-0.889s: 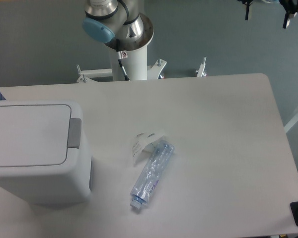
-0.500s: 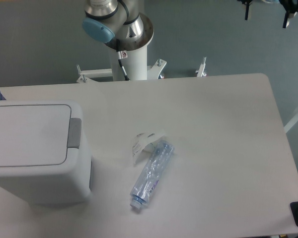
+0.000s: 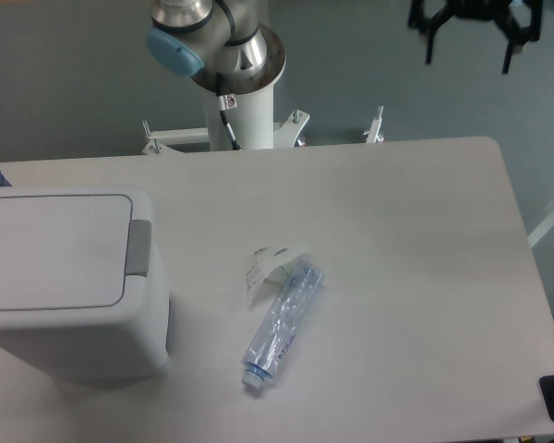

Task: Open the trash can
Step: 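Lower the open gripper toward the white trash bin's lid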

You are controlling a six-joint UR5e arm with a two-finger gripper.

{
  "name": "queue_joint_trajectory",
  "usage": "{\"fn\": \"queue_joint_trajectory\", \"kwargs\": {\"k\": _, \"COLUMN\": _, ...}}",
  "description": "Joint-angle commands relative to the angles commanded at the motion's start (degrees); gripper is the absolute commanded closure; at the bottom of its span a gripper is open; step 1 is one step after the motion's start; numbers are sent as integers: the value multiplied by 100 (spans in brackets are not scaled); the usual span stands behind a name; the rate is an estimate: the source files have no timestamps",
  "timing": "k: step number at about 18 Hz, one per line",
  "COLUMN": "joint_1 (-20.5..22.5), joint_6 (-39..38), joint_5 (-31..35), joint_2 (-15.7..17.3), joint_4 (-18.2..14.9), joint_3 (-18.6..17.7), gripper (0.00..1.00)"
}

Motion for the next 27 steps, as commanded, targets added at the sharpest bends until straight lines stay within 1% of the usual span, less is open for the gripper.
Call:
{"fn": "queue_joint_trajectory", "kwargs": {"k": 1, "joint_1": -193, "joint_6": -388, "joint_5": 9, "joint_2": -35, "joint_4": 115, "joint_3": -18, "gripper": 0}}
{"fn": "queue_joint_trajectory", "kwargs": {"k": 2, "joint_1": -352, "joint_6": -739, "joint_5": 0, "joint_2": -62, "joint_4": 151, "joint_3": -27, "gripper": 0}}
{"fn": "queue_joint_trajectory", "kwargs": {"k": 8, "joint_1": -1029, "joint_6": -2190, "joint_5": -157, "joint_2": -150, "joint_4": 151, "joint_3": -27, "gripper": 0}}
{"fn": "queue_joint_trajectory", "kwargs": {"k": 10, "joint_1": -1196, "joint_6": -2770, "joint_5": -263, "joint_2": -220, "joint_4": 151, "joint_3": -62, "gripper": 0}}
{"fn": "queue_joint_trajectory", "kwargs": {"k": 13, "joint_1": -1486, "joint_6": -3229, "joint_5": -369, "joint_2": -396, "joint_4": 151, "joint_3": -97, "gripper": 0}}
{"fn": "queue_joint_trajectory", "kwargs": {"k": 14, "joint_1": -1644, "joint_6": -3683, "joint_5": -491, "joint_2": -483, "joint_4": 186, "joint_3": -71, "gripper": 0}}
{"fn": "queue_joint_trajectory", "kwargs": {"k": 18, "joint_1": -1900, "joint_6": -4003, "joint_5": -571, "joint_2": -703, "joint_4": 572, "joint_3": -88, "gripper": 0}}
{"fn": "queue_joint_trajectory", "kwargs": {"k": 19, "joint_1": -1987, "joint_6": -4065, "joint_5": -571, "joint_2": -738, "joint_4": 625, "joint_3": -97, "gripper": 0}}
{"fn": "queue_joint_trajectory", "kwargs": {"k": 25, "joint_1": -2234, "joint_6": -4285, "joint_5": -580, "joint_2": -897, "joint_4": 661, "joint_3": -88, "gripper": 0}}
{"fn": "queue_joint_trajectory", "kwargs": {"k": 27, "joint_1": -2322, "joint_6": -4416, "joint_5": -580, "joint_2": -897, "joint_4": 652, "joint_3": -97, "gripper": 0}}
